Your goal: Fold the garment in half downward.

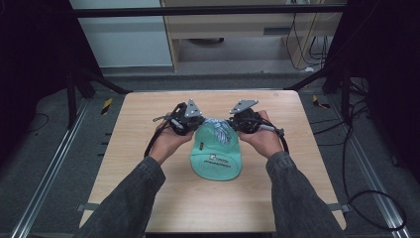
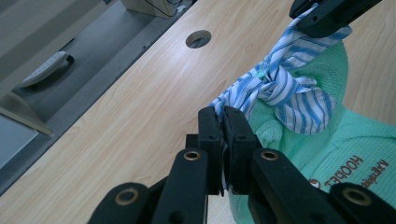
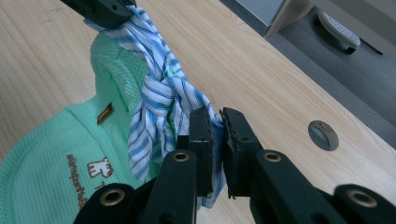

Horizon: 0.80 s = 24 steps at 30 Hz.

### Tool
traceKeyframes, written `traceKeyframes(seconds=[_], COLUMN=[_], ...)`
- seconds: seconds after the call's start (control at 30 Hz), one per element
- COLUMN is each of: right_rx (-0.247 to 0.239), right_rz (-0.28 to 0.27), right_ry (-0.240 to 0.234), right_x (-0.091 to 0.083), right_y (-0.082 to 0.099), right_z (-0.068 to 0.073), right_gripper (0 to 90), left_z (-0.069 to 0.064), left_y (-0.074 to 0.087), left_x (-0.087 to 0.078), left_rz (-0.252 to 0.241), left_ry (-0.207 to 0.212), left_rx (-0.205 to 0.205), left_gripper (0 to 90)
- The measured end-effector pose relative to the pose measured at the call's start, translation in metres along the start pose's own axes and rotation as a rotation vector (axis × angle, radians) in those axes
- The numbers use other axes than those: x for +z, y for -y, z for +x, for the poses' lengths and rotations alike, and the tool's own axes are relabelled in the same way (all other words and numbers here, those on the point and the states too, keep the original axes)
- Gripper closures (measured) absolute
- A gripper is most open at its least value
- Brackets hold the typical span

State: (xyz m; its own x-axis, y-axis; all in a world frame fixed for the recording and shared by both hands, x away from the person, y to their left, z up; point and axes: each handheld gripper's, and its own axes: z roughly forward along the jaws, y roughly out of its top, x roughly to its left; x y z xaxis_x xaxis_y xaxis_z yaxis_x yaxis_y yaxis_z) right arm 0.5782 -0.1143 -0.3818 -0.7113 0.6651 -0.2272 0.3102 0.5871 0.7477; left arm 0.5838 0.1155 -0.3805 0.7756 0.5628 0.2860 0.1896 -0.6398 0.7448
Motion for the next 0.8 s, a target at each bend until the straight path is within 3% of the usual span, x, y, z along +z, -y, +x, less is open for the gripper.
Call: traceKeyframes(seconds=[0.53, 0.8], right_rx=[0.001, -0.015], right_rz=[-0.003, -0.005], right_ry=[0.006, 0.003], right_x=[-0.012, -0.009], right_y=[0.017, 0.016], right_z=[0.007, 0.013], right_gripper=[82.5, 82.5], left_z=[-0.021, -0.019], left_y=[-0.001, 0.007], left_x=[-0.002, -0.003], left_rz=[-0.003, 0.002], left_ry=[-0.001, -0.013], left_rx=[0.036, 0.042], left_gripper=[86.9, 87.0])
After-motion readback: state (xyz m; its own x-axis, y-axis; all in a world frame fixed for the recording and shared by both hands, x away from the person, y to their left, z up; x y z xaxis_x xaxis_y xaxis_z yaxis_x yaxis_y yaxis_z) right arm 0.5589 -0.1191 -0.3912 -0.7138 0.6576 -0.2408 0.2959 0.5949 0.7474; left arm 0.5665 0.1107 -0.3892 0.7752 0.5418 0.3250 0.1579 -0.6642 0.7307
